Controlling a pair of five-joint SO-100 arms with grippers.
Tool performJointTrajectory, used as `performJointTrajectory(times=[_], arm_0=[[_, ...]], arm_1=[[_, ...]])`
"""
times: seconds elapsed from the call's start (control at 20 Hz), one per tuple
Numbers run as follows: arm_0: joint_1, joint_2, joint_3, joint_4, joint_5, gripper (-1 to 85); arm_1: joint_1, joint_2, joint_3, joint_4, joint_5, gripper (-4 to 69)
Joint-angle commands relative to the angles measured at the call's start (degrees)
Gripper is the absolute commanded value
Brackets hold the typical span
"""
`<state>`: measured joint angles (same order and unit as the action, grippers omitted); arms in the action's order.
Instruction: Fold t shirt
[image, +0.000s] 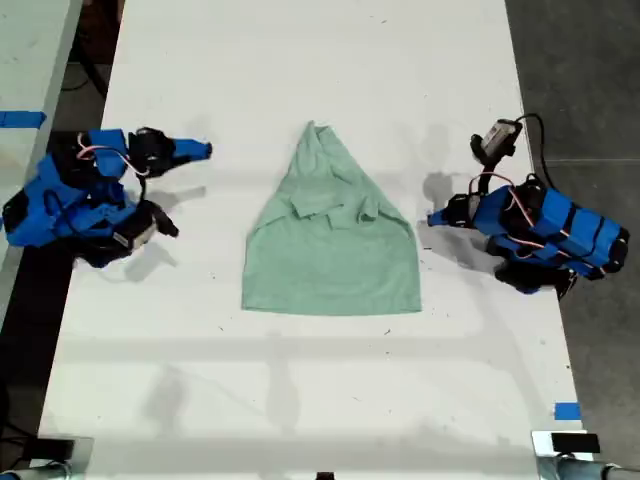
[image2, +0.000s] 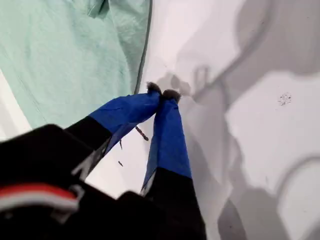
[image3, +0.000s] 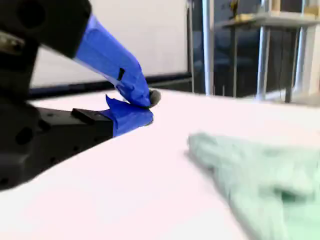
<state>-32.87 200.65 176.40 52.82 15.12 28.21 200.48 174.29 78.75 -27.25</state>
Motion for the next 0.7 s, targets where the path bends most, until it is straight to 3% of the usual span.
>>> performJointTrajectory(times=[0.0, 0.3, 0.4, 0.65], arm_0=[[2.37, 5.1, 12.13, -4.57, -1.85, -0.3], [0.44, 5.45, 12.22, 0.62, -4.04, -0.2], [-1.23, 5.45, 12.22, 4.75, -11.69, -0.3], [-1.58, 5.45, 12.22, 5.01, -13.89, -0.3]], arm_1=[[-0.18, 0.62, 3.25, -1.14, -0.26, 1.2], [-0.18, 0.62, 3.25, -1.32, -0.09, 1.2], [-0.44, 0.62, 3.25, -1.32, -0.09, 1.2], [-0.79, 0.62, 3.25, -1.32, 0.18, 1.2]])
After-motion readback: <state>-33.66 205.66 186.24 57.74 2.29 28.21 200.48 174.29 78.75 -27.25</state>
